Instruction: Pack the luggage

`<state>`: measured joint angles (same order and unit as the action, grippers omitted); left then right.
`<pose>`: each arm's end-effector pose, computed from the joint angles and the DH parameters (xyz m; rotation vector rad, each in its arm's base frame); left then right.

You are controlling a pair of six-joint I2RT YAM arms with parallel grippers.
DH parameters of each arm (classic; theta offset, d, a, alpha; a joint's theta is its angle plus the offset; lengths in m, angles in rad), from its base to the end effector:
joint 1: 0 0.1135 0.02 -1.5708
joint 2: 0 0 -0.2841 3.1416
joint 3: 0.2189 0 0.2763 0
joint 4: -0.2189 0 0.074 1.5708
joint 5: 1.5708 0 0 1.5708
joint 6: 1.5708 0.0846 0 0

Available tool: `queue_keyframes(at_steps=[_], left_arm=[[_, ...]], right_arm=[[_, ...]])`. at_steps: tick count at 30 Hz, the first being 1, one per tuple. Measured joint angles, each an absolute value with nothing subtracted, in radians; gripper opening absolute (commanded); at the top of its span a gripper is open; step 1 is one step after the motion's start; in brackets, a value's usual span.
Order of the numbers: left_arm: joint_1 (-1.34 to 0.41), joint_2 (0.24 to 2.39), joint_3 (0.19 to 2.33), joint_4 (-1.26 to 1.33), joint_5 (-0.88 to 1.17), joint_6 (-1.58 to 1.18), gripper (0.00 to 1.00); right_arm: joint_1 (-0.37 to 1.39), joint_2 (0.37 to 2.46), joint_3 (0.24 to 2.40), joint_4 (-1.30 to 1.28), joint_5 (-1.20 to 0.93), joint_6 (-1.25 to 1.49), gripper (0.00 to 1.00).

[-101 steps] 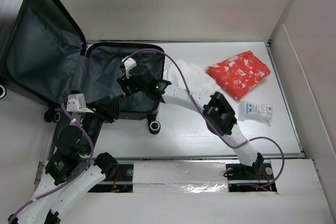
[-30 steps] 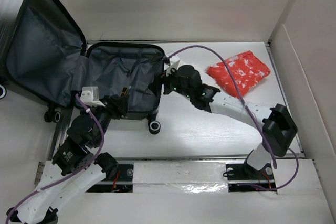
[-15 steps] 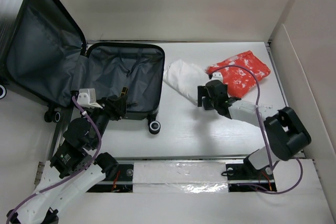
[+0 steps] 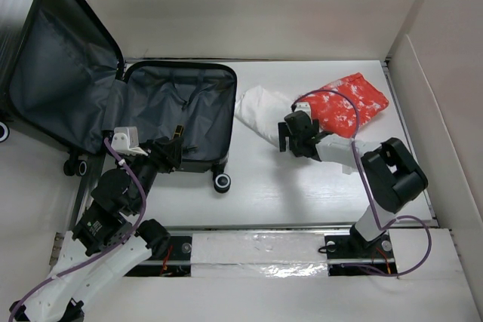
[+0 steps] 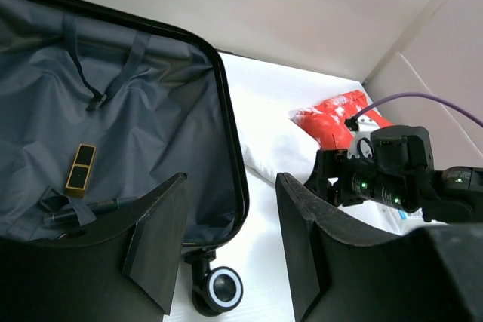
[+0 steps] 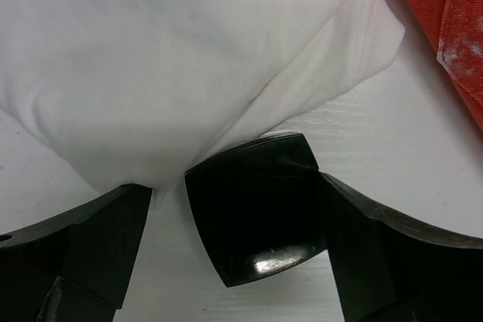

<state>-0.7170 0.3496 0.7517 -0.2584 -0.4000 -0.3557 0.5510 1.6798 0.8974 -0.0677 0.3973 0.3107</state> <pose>0.1182 -0.0594 0.3933 -0.0723 1.4639 -0.5937 0.3450 0.1736 0.1341 -0.1038 2.3346 -0.0595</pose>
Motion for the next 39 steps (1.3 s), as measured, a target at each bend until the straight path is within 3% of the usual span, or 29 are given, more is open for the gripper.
queue_keyframes(at_steps=[2, 5, 8, 11, 13, 26, 29, 32, 33, 35, 39], left_arm=[[-0.717, 0.35, 0.752, -0.258, -0.4, -0.356, 0.46], [-0.717, 0.35, 0.752, -0.258, -0.4, -0.356, 0.46], [-0.717, 0.35, 0.752, -0.258, -0.398, -0.356, 0.46], [-0.717, 0.35, 0.752, -0.258, -0.397, -0.356, 0.46], [-0.717, 0.35, 0.752, -0.258, -0.395, -0.356, 0.46], [-0.717, 0.351, 0.752, -0.258, -0.392, -0.356, 0.46], [-0.717, 0.351, 0.752, -0.258, -0.392, -0.356, 0.46], [-0.717, 0.351, 0.752, -0.258, -0.392, -0.356, 0.46], [-0.717, 0.351, 0.752, -0.258, -0.392, -0.356, 0.46], [-0.717, 0.351, 0.752, -0.258, -0.392, -0.355, 0.46], [-0.717, 0.351, 0.752, -0.258, -0.392, -0.355, 0.46]], right_arm=[[0.555, 1.682, 0.902, -0.076, 0.405, 0.319, 0.91], [0.572, 1.668, 0.896, -0.097, 0.425, 0.341, 0.79], [0.595, 1.615, 0.852, -0.117, 0.426, 0.371, 0.78], [0.618, 1.546, 0.805, -0.149, 0.414, 0.396, 0.88], [0.627, 1.517, 0.792, -0.17, 0.406, 0.404, 0.99], [0.607, 1.621, 0.82, -0.13, 0.393, 0.418, 1.0], [0.587, 1.654, 0.85, -0.113, 0.385, 0.412, 0.92], [0.58, 1.669, 0.858, -0.092, 0.38, 0.411, 0.75], [0.581, 1.67, 0.858, -0.089, 0.38, 0.411, 0.6], [0.589, 1.667, 0.851, -0.08, 0.386, 0.413, 0.45], [0.643, 1.63, 0.819, -0.094, 0.42, 0.424, 0.44]])
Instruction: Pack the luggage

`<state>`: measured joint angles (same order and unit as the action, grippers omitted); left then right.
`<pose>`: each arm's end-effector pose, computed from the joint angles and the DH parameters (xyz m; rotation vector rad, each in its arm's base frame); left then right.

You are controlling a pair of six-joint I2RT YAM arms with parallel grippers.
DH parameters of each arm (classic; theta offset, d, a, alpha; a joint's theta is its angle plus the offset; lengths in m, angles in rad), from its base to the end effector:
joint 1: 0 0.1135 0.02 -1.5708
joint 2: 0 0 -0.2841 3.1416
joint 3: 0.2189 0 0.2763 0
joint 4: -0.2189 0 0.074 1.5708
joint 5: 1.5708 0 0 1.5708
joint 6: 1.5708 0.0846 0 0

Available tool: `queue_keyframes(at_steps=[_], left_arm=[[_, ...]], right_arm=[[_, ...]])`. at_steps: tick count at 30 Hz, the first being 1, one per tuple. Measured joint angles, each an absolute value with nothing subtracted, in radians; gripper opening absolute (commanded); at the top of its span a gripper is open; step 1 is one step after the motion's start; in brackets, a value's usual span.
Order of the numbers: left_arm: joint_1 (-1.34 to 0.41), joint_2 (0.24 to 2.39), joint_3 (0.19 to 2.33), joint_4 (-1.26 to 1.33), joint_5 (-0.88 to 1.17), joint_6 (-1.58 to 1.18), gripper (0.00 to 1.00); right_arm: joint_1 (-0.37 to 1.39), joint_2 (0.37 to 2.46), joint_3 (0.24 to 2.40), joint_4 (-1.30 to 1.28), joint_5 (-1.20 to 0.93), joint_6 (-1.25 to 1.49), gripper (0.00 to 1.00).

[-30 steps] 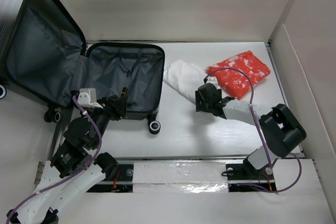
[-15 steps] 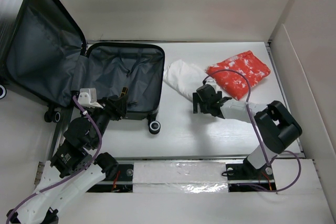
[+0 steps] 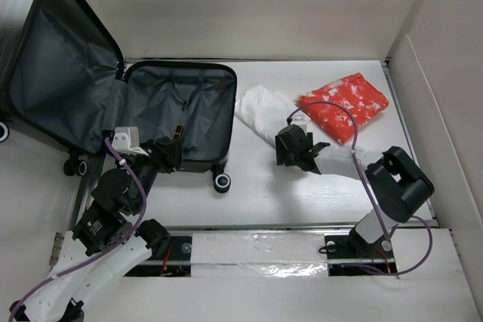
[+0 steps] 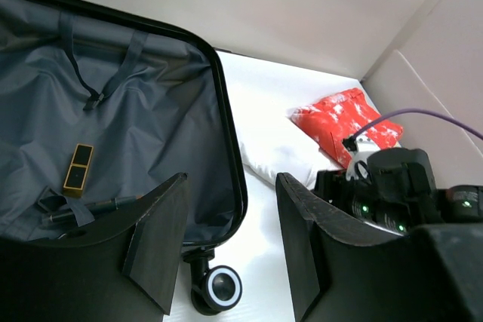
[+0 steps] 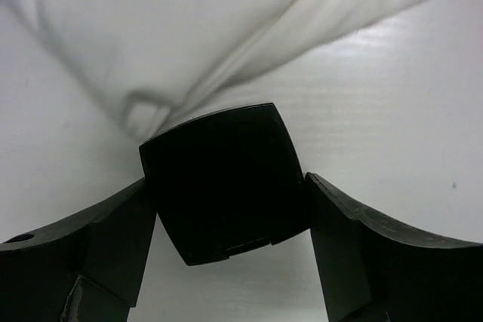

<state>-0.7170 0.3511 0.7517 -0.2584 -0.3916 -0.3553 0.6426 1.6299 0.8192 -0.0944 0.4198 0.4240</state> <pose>0.1183 -0.0603 0.3932 -0.0646 1.4656 -0.5987 0.3085 0.1878 0.1240 -0.0848 2.3706 -0.0182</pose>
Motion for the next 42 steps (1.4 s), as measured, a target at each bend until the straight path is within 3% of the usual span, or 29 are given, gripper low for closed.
queue_keyframes(at_steps=[9, 14, 17, 21, 23, 27, 29, 30, 32, 33, 34, 35, 36, 38, 39, 40, 42], left_arm=[[-0.717, 0.351, 0.752, -0.258, -0.376, -0.35, 0.46], [-0.717, 0.351, 0.752, -0.258, -0.374, -0.349, 0.46], [-0.717, 0.351, 0.752, -0.259, -0.375, -0.349, 0.46], [-0.717, 0.346, 0.752, -0.258, -0.377, -0.349, 0.46], [-0.717, 0.34, 0.752, -0.258, -0.377, -0.349, 0.46], [-0.717, 0.321, 0.752, -0.258, -0.371, -0.349, 0.47], [-0.717, 0.314, 0.752, -0.256, -0.366, -0.349, 0.46], [-0.717, 0.311, 0.752, -0.255, -0.362, -0.349, 0.46], [-0.717, 0.304, 0.751, -0.252, -0.353, -0.349, 0.47], [-0.717, 0.299, 0.75, -0.25, -0.351, -0.349, 0.47], [-0.717, 0.295, 0.75, -0.251, -0.349, -0.349, 0.47], [-0.717, 0.294, 0.75, -0.25, -0.347, -0.349, 0.47], [-0.717, 0.294, 0.75, -0.25, -0.344, -0.349, 0.47], [-0.717, 0.294, 0.75, -0.251, -0.331, -0.349, 0.47], [-0.717, 0.293, 0.75, -0.25, -0.325, -0.349, 0.47], [-0.717, 0.293, 0.75, -0.25, -0.321, -0.349, 0.47], [-0.717, 0.292, 0.75, -0.25, -0.316, -0.349, 0.47]], right_arm=[[0.855, 1.361, 0.783, -0.197, 0.414, 0.443, 0.43], [0.904, 1.469, 1.008, -0.17, 0.335, 0.389, 0.44], [0.925, 1.606, 1.24, -0.1, 0.263, 0.358, 0.59], [0.938, 1.697, 1.405, 0.019, 0.194, 0.332, 1.0], [0.931, 1.689, 1.4, 0.044, 0.185, 0.326, 1.0], [0.862, 1.605, 1.254, 0.057, 0.224, 0.348, 0.84], [0.782, 1.514, 1.103, 0.033, 0.267, 0.384, 0.81], [0.729, 1.466, 1.028, 0.021, 0.284, 0.398, 0.66], [0.602, 1.349, 0.865, -0.015, 0.307, 0.427, 0.53], [0.543, 1.291, 0.802, -0.049, 0.337, 0.447, 0.33], [0.493, 1.232, 0.751, -0.084, 0.375, 0.461, 0.22], [0.455, 1.171, 0.711, -0.116, 0.412, 0.482, 0.18], [0.422, 1.116, 0.683, -0.144, 0.445, 0.502, 0.22], [0.343, 1.024, 0.647, -0.177, 0.472, 0.535, 0.43], [0.294, 0.99, 0.635, -0.18, 0.484, 0.549, 0.73], [0.249, 0.967, 0.623, -0.181, 0.497, 0.562, 0.85], [0.134, 0.934, 0.598, -0.194, 0.509, 0.583, 0.96]])
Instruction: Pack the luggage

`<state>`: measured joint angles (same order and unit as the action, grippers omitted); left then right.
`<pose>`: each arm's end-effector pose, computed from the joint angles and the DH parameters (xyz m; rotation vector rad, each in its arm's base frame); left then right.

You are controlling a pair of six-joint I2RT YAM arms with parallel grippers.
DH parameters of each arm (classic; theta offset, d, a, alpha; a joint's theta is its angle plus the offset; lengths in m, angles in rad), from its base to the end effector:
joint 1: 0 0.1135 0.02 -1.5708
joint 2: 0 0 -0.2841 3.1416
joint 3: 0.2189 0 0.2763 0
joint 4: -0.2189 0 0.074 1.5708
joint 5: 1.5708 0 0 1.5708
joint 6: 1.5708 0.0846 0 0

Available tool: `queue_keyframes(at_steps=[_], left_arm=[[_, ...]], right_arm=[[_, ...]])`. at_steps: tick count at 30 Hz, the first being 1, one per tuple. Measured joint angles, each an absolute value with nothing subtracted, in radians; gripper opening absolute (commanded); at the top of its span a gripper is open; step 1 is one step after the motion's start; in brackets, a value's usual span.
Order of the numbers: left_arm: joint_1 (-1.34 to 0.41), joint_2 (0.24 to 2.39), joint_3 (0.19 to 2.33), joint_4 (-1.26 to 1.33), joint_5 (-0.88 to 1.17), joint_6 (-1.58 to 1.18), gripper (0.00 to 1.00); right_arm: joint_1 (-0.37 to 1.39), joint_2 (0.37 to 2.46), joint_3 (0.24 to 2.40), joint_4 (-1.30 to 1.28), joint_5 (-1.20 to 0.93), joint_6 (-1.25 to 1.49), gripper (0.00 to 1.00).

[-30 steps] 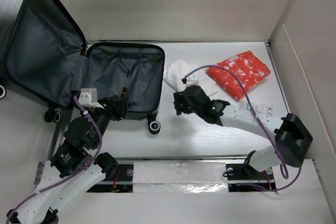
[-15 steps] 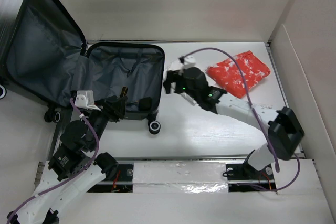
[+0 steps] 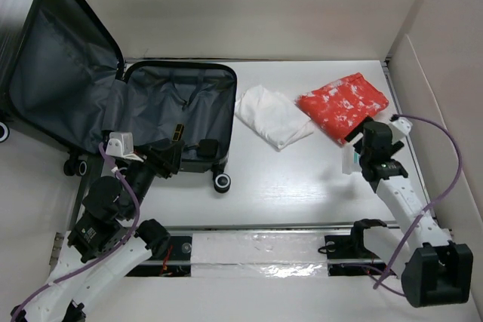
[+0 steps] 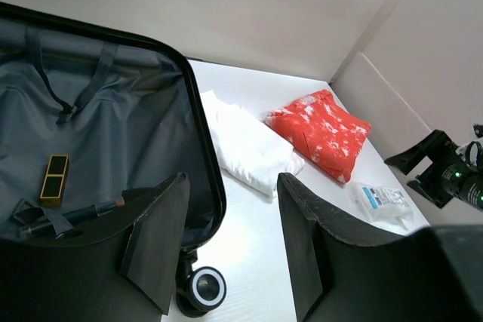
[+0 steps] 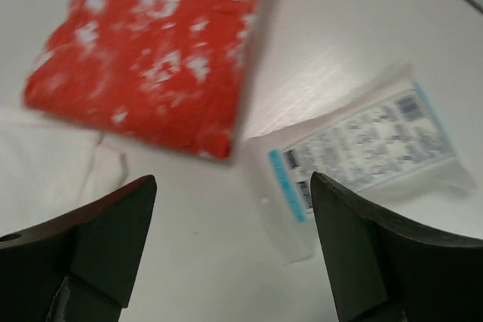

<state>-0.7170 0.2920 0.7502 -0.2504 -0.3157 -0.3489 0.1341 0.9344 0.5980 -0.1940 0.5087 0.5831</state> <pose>0.1035 -0.0554 0.4003 -0.0137 1.4062 -0.6752 0.2564 -0.0070 0.2348 0.7383 1.8904 -0.0851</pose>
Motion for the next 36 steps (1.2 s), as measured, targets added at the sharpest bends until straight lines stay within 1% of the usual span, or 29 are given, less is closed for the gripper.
queue_keyframes(at_steps=[2, 5, 10, 12, 15, 17, 18, 19, 22, 24, 26, 28, 30, 32, 34, 36], left_arm=[[-0.717, 0.287, 0.75, -0.25, -0.309, -0.349, 0.47], [-0.717, 0.268, 0.75, -0.25, -0.3, -0.349, 0.48], [-0.717, 0.241, 0.75, -0.25, -0.295, -0.349, 0.48], [-0.717, 0.231, 0.749, -0.25, -0.295, -0.349, 0.48], [-0.717, 0.223, 0.749, -0.25, -0.296, -0.349, 0.48], [-0.717, 0.222, 0.748, -0.251, -0.296, -0.349, 0.48], [-0.717, 0.222, 0.748, -0.251, -0.296, -0.349, 0.48], [-0.717, 0.221, 0.748, -0.25, -0.296, -0.349, 0.48], [-0.717, 0.22, 0.748, -0.251, -0.301, -0.349, 0.48], [-0.717, 0.22, 0.748, -0.251, -0.3, -0.349, 0.48], [-0.717, 0.221, 0.748, -0.25, -0.301, -0.349, 0.48], [-0.717, 0.221, 0.748, -0.25, -0.301, -0.349, 0.48], [-0.717, 0.226, 0.748, -0.25, -0.3, -0.349, 0.48], [-0.717, 0.231, 0.748, -0.25, -0.299, -0.349, 0.48], [-0.717, 0.235, 0.748, -0.25, -0.3, -0.349, 0.48], [-0.717, 0.24, 0.748, -0.25, -0.302, -0.349, 0.48]], right_arm=[[0.037, 0.929, 0.579, -0.217, 0.507, 0.598, 0.99], [-0.077, 0.922, 0.552, -0.242, 0.486, 0.614, 0.99], [-0.262, 0.929, 0.507, -0.231, 0.342, 0.621, 0.98], [-0.307, 0.971, 0.506, -0.217, 0.281, 0.622, 0.96], [-0.328, 1.074, 0.515, -0.187, 0.183, 0.625, 0.95], [-0.329, 1.161, 0.526, -0.163, 0.13, 0.625, 0.88], [-0.329, 1.198, 0.529, -0.149, 0.107, 0.625, 0.81], [-0.329, 1.229, 0.53, -0.136, 0.088, 0.627, 0.58], [-0.329, 1.257, 0.529, -0.079, 0.046, 0.651, 0.13], [-0.329, 1.221, 0.525, -0.052, 0.043, 0.662, 0.04], [-0.329, 1.129, 0.491, -0.05, 0.05, 0.669, 0.02], [-0.329, 0.979, 0.46, -0.088, 0.064, 0.669, 0.0], [-0.326, 0.826, 0.457, -0.122, 0.069, 0.657, 0.01], [-0.299, 0.714, 0.47, -0.128, 0.062, 0.641, 0.01], [-0.237, 0.666, 0.499, -0.126, 0.038, 0.629, 0.01], [-0.114, 0.706, 0.552, -0.119, 0.001, 0.622, 0.01]])
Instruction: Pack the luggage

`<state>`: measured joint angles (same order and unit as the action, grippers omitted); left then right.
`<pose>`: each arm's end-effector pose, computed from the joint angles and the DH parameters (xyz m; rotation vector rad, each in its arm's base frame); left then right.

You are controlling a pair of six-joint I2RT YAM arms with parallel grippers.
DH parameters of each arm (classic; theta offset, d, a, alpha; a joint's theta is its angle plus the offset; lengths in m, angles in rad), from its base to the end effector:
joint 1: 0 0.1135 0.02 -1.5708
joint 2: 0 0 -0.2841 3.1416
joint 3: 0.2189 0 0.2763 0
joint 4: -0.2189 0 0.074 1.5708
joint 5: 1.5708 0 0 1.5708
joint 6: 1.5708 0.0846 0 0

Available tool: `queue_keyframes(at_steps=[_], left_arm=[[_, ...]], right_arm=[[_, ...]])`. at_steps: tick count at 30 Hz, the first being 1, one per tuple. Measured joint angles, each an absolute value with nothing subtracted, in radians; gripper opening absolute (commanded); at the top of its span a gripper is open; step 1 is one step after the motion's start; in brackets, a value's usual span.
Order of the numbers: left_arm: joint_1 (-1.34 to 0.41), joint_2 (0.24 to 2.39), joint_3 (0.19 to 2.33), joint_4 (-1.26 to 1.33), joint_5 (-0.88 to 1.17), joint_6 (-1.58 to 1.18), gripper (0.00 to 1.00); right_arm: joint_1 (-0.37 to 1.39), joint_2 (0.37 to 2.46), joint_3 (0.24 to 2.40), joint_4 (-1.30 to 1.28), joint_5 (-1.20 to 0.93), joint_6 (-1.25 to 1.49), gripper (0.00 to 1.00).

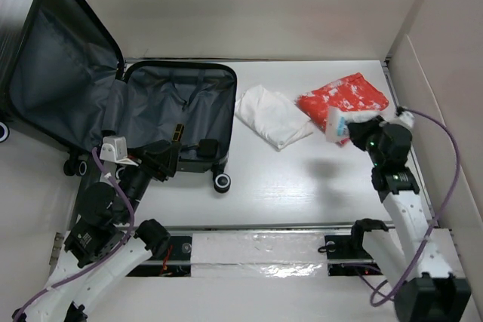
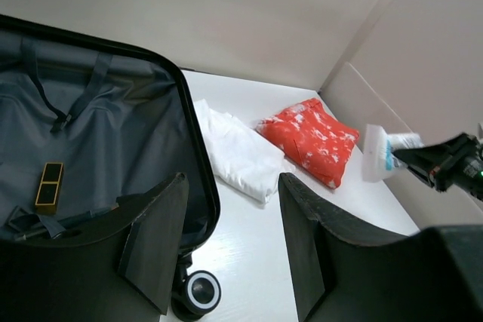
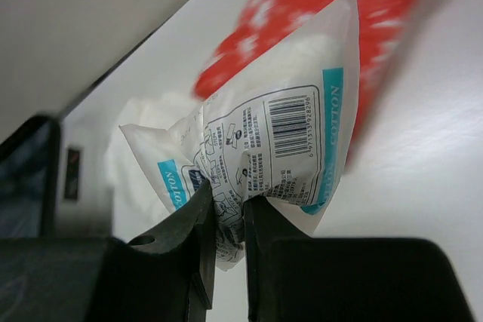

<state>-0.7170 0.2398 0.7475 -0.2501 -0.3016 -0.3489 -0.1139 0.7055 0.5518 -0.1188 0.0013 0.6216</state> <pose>0.0921 -0.0469 0.4040 -0.0144 1.3590 -0.7046 0.2307 -0.0265 0.2730 0.6688 1.7334 0.3529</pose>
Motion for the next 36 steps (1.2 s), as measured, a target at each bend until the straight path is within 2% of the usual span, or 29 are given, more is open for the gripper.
queue_keyframes(at_steps=[3, 6, 7, 8, 9, 10, 13, 14, 15, 17, 18, 19, 20, 21, 23, 24, 25, 31, 33, 36], left_arm=[[-0.717, 0.249, 0.748, -0.25, -0.304, -0.349, 0.48], [-0.717, 0.259, 0.748, -0.251, -0.316, -0.349, 0.48], [-0.717, 0.263, 0.748, -0.251, -0.32, -0.349, 0.48], [-0.717, 0.267, 0.748, -0.251, -0.322, -0.349, 0.48], [-0.717, 0.271, 0.748, -0.252, -0.326, -0.349, 0.48], [-0.717, 0.274, 0.748, -0.252, -0.329, -0.349, 0.48], [-0.717, 0.276, 0.748, -0.252, -0.351, -0.351, 0.48], [-0.717, 0.276, 0.748, -0.252, -0.358, -0.353, 0.48], [-0.717, 0.278, 0.748, -0.253, -0.365, -0.354, 0.48], [-0.717, 0.285, 0.748, -0.252, -0.374, -0.356, 0.47], [-0.717, 0.292, 0.748, -0.251, -0.375, -0.357, 0.43], [-0.717, 0.3, 0.748, -0.251, -0.377, -0.359, 0.41], [-0.717, 0.314, 0.748, -0.251, -0.379, -0.358, 0.37], [-0.717, 0.332, 0.748, -0.25, -0.379, -0.361, 0.28], [-0.717, 0.379, 0.748, -0.251, -0.378, -0.365, 0.15], [-0.717, 0.408, 0.748, -0.25, -0.375, -0.365, 0.03], [-0.717, 0.437, 0.748, -0.251, -0.372, -0.368, 0.0], [-0.719, 0.685, 0.804, -0.24, -0.272, -0.372, 0.0], [-0.765, 0.83, 0.878, -0.247, -0.287, -0.375, 0.0], [-0.933, 1.067, 1.05, -0.244, -0.39, -0.385, 0.0]], right_arm=[[0.143, 0.861, 0.677, -0.096, -0.017, 0.608, 0.02], [0.452, 1.094, 0.892, -0.078, -0.017, 0.569, 0.04], [0.538, 1.184, 0.994, -0.075, -0.02, 0.553, 0.18], [0.606, 1.275, 1.096, -0.058, -0.033, 0.535, 0.47], [0.66, 1.354, 1.184, -0.036, -0.042, 0.524, 0.47], [0.702, 1.423, 1.272, -0.035, -0.051, 0.498, 0.7], [0.762, 1.562, 1.43, -0.01, -0.062, 0.465, 0.95], [0.763, 1.568, 1.424, 0.001, -0.062, 0.458, 0.96], [0.756, 1.564, 1.402, 0.009, -0.062, 0.452, 0.96], [0.721, 1.528, 1.312, 0.042, -0.063, 0.448, 0.82], [0.699, 1.501, 1.262, 0.044, -0.06, 0.444, 0.53], [0.68, 1.476, 1.217, 0.046, -0.054, 0.438, 0.29], [0.66, 1.444, 1.165, 0.049, -0.034, 0.433, 0.11], [0.645, 1.408, 1.112, 0.053, -0.009, 0.426, 0.0], [0.622, 1.337, 1.019, 0.049, 0.06, 0.41, 0.0], [0.618, 1.301, 0.972, 0.049, 0.098, 0.397, 0.0], [0.616, 1.274, 0.939, 0.043, 0.123, 0.389, 0.0], [0.575, 1.139, 0.783, 0.033, 0.247, 0.329, 0.0], [0.537, 1.097, 0.755, 0.032, 0.272, 0.311, 0.03], [0.458, 1.044, 0.746, 0.02, 0.298, 0.294, 0.29]])
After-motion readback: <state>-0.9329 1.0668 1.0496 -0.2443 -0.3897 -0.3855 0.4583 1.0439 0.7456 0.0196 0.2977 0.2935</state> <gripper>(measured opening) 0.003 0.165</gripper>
